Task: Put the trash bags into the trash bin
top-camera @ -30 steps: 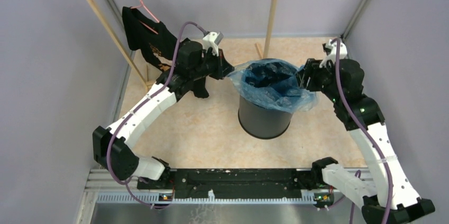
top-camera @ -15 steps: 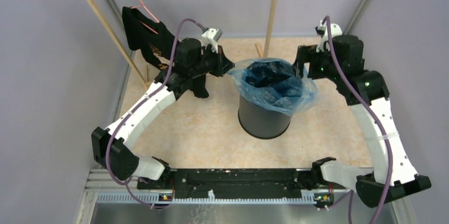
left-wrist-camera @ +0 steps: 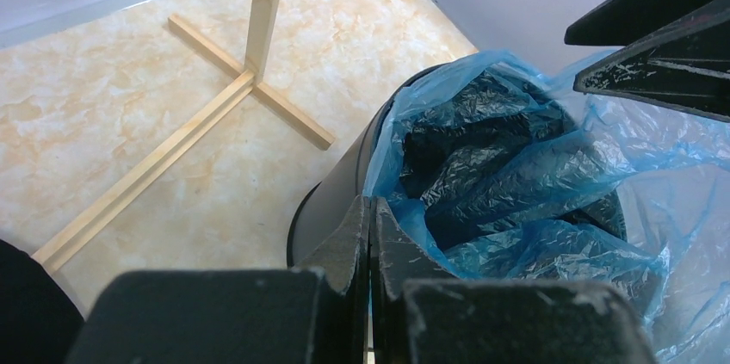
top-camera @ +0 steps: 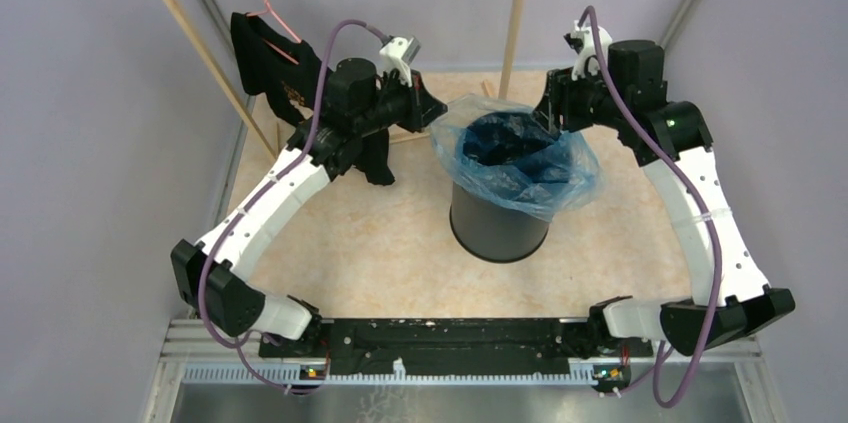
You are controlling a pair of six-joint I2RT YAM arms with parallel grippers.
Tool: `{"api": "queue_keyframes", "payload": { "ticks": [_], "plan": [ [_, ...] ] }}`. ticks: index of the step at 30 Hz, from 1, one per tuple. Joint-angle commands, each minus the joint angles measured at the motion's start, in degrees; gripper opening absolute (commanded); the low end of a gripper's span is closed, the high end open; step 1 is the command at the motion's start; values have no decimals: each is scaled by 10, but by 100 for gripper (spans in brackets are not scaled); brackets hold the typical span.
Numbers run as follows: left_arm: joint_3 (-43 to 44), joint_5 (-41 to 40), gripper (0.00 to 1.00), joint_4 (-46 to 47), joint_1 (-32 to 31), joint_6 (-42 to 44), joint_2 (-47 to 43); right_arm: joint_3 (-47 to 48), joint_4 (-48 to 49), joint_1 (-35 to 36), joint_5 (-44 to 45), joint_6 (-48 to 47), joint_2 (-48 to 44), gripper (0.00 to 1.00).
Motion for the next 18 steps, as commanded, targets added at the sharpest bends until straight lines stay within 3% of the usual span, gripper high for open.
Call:
{"api": "queue_keyframes", "payload": {
  "ticks": [1,9,14,16,18],
  "plan": [
    [27,13,0,8,2,5,10,6,55,-1,-13,-7,8,50],
    [34,16,0,11,2,3,23,13,64,-1,14,-13,48,54],
    [36,18,0,16,2,4,27,23,73,-1,2,-14,83,49],
    [37,17,0,15,2,7,29,23,74,-1,2,-14,98,44],
    [39,17,0,14,2,9,31,21,78,-1,16,-6,106,31]
  ]
}}
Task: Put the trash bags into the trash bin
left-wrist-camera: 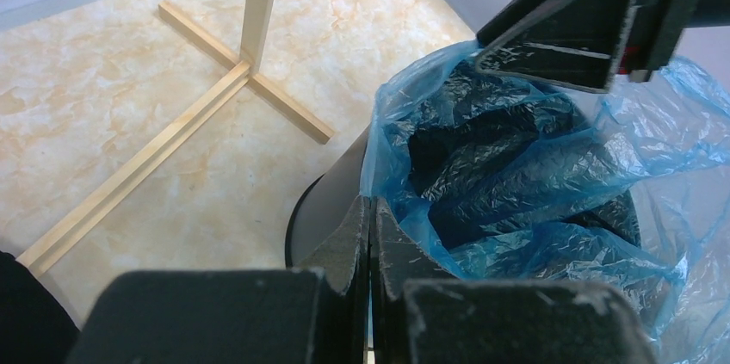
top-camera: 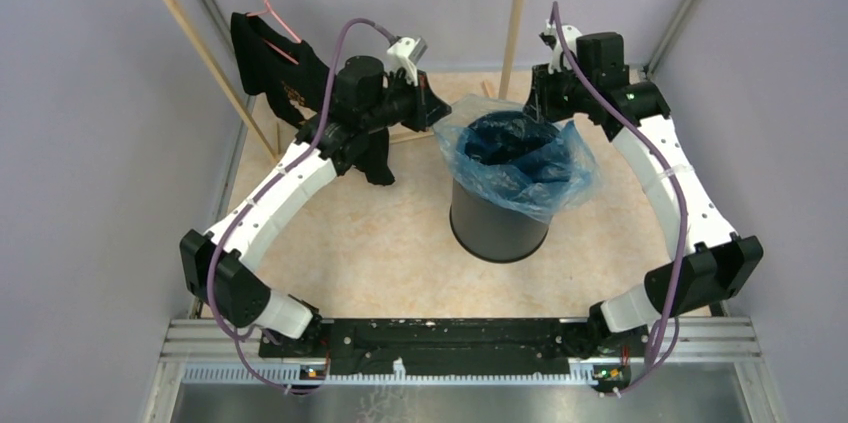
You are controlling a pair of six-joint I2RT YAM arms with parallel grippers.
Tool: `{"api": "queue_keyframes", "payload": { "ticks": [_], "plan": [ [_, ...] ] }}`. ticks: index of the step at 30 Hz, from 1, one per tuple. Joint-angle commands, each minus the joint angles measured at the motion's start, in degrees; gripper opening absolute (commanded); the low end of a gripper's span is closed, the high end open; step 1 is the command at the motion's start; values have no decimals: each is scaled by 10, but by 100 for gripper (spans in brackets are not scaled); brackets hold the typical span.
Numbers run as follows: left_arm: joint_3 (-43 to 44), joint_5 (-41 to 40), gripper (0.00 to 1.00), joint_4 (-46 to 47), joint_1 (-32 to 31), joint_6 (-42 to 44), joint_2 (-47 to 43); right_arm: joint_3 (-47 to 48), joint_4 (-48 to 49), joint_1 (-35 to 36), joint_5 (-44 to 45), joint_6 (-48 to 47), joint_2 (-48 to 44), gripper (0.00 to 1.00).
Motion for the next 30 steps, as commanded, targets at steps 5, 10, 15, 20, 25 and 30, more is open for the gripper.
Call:
{"api": "queue_keyframes", "payload": {
  "ticks": [5,10,15,20,25,30],
  "plan": [
    [35,-31,0,1,2,5,12,-17,84,-1,59,30,-5,5],
    [86,-76,0,-53,2,2,69,-17,97,-2,92,42,12,0],
    [75,-111,0,-61,2,-3,102,-18,86,-5,123,46,41,0],
    [9,-124,0,-65,2,-9,98,-60,92,-6,155,45,36,0],
    [-76,-85,0,-31,2,-35,57,-86,93,-6,155,59,12,0],
    [-111,-52,0,-45,1,-42,28,-28,13,-6,195,96,-18,15]
  ]
}}
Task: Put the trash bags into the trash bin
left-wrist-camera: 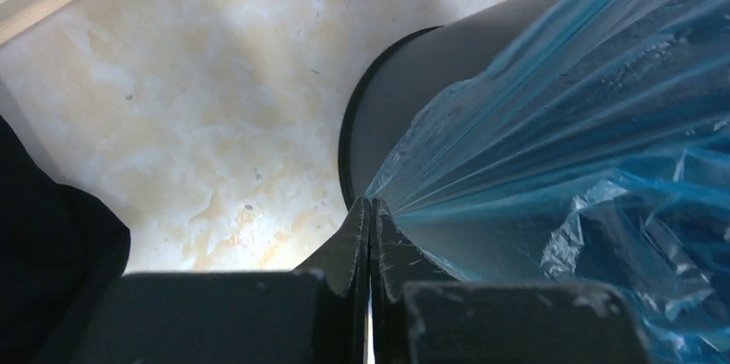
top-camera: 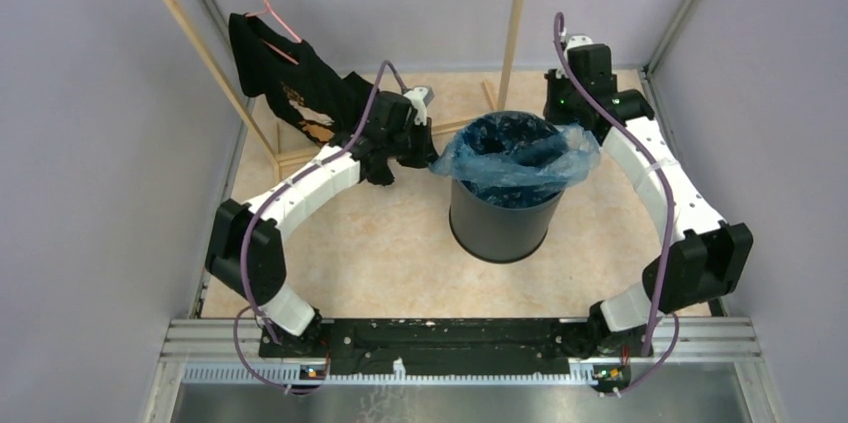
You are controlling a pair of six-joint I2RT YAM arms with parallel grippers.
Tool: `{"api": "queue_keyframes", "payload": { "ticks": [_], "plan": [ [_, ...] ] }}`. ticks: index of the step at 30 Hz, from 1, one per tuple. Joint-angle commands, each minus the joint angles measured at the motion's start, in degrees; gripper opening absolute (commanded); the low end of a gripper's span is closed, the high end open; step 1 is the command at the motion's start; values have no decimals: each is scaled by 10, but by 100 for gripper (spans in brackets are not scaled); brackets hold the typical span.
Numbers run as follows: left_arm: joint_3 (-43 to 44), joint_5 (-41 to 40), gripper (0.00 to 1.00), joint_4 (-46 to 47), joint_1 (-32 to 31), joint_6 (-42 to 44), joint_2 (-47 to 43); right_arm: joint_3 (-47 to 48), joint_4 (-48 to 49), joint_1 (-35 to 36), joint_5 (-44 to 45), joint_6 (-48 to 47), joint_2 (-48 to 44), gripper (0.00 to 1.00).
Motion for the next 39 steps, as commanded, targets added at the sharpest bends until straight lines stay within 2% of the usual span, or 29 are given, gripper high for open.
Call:
{"api": "queue_keyframes", "payload": {
  "ticks": [1,4,8,11,15,20,26,29,32,34,39],
  "plan": [
    [-14,27,0,5,2,-9,-60,66,-97,-2,54,42,-61,26],
    [-33,45,0,16,2,-19,-81,83,-140,-2,79,72,-126,56],
    [-59,78,0,47,2,-44,-97,11,-137,-2,65,122,-248,81],
    [-76,80,0,58,2,-50,-111,-51,-140,-3,56,164,-319,87],
    [-117,71,0,87,2,-60,-142,-117,-123,-2,28,232,-387,85],
    [-167,89,0,124,2,-86,-163,-199,-39,-2,13,269,-465,81],
    [-171,87,0,129,0,-94,-170,-248,25,-2,1,324,-486,72],
    [-170,85,0,128,0,-94,-171,-255,39,-2,18,340,-497,55],
    [-171,87,0,128,-1,-95,-169,-266,39,-2,51,347,-522,29],
    [-173,87,0,129,-3,-96,-168,-286,34,-2,66,354,-546,17],
    [-180,93,0,135,-7,-102,-164,-367,8,-2,70,382,-609,1]
  ]
}}
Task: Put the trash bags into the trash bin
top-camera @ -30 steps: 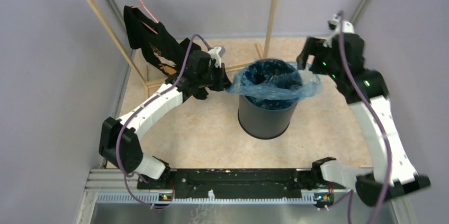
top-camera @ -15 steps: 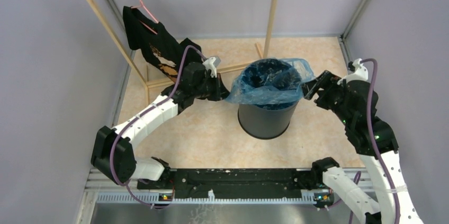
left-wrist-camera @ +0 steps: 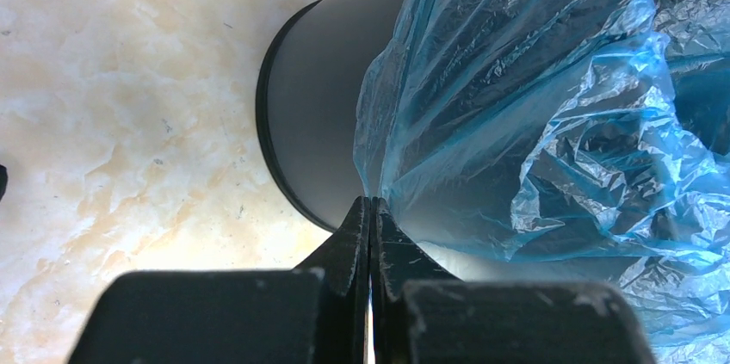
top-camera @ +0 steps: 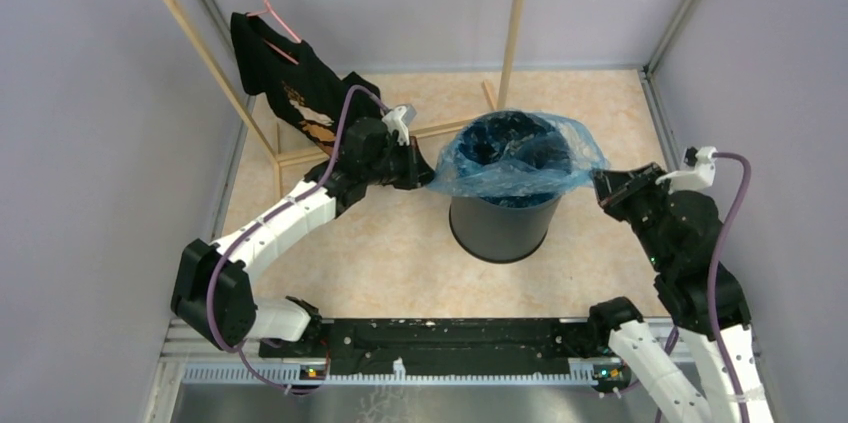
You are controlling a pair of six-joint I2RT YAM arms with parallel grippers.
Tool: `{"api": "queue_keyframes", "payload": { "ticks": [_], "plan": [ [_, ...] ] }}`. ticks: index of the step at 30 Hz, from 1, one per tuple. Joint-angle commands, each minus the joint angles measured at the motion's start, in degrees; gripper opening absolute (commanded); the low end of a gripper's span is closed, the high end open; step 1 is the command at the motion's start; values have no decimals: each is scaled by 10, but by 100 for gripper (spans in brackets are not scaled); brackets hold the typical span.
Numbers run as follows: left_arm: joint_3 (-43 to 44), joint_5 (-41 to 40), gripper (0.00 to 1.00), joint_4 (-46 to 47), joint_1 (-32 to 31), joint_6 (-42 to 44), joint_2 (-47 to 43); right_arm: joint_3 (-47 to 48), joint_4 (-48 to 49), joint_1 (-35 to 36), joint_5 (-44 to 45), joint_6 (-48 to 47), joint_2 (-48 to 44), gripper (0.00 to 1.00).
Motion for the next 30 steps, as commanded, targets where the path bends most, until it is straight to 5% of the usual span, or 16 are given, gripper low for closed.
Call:
{"api": "queue_keyframes", "payload": {
  "ticks": [1,13,30],
  "plan": [
    [-12,15,0,33,-7,-10,-13,-68,-15,-2,14,37,-48,0],
    [-40,4,0,19,-22,-15,-30,-231,2,-2,-81,42,-106,4],
    [-97,-24,0,65,-26,-6,3,-210,21,-2,-77,-5,-15,0]
  ]
}}
